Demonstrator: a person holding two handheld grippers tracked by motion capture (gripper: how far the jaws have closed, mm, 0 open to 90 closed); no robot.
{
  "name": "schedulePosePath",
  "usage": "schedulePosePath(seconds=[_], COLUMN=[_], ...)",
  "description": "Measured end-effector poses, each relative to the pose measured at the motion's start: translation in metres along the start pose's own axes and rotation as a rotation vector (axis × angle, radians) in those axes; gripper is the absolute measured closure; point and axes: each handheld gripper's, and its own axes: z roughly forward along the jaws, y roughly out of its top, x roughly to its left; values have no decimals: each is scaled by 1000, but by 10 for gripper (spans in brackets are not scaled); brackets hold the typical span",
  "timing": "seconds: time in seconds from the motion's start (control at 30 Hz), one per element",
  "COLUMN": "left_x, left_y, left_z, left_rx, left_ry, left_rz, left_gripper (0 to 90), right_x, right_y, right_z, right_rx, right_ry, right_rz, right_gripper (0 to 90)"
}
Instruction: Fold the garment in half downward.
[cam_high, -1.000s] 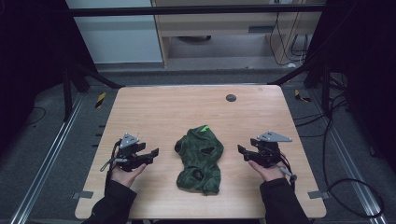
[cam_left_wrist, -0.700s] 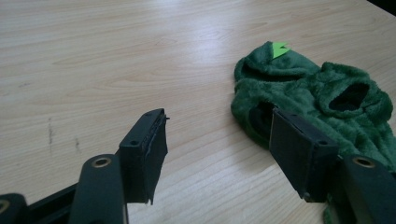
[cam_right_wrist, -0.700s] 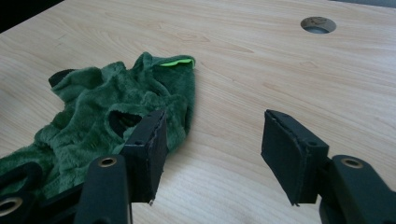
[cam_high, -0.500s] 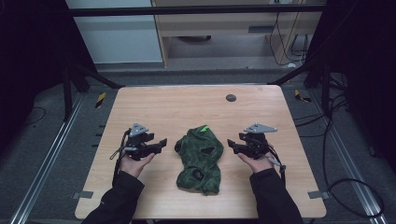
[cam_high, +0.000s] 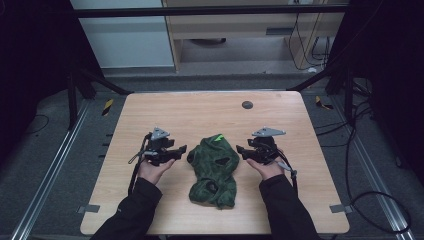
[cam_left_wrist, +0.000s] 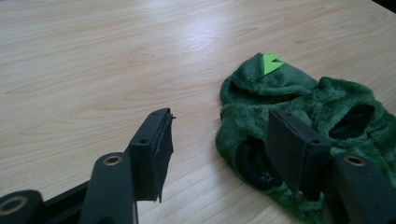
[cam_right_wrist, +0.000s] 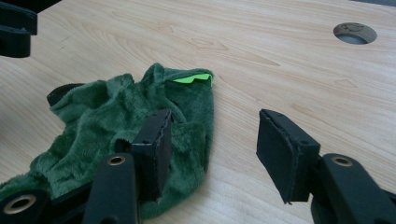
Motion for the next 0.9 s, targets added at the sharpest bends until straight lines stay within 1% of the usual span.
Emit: schedulePosePath(seconds=[0.03, 0.07, 0.1, 0.2, 0.27, 0.3, 0.4, 0.47, 0.63, 0.73, 0.9], left_x=[-1, -1, -2, -3, -3, -3, -5, -6, -8, -7, -6], left_y=[1, 1, 2, 3, 4, 4, 5, 5, 5, 4, 2], left_z=[4, 4, 9, 14, 20, 20, 26, 29, 37, 45, 52], left_rx=[6, 6, 13, 21, 27, 27, 41, 40, 49, 56, 70], left_ry=[1, 1, 0, 2, 3, 3, 11, 11, 13, 10, 10], left_rz=[3, 3, 0, 8, 6, 6, 13, 4, 0, -20, -23], left_gripper=[417, 420, 424, 428, 435, 436, 441, 449, 452, 460, 477], right_x=[1, 1, 1, 1, 0, 0, -1, -2, -1, -1, -1], right_y=[2, 2, 3, 4, 3, 3, 1, 1, 0, -1, -4], right_z=[3, 3, 6, 9, 15, 15, 21, 24, 29, 35, 42], right_rx=[6, 6, 10, 13, 24, 24, 39, 43, 55, 69, 92], right_ry=[1, 1, 2, 1, -2, -2, -10, -8, -5, -2, -4], right_rz=[-2, -2, -2, 0, 2, 2, 1, 3, 4, 5, 3], right_gripper=[453, 453, 457, 462, 465, 465, 473, 478, 483, 488, 494])
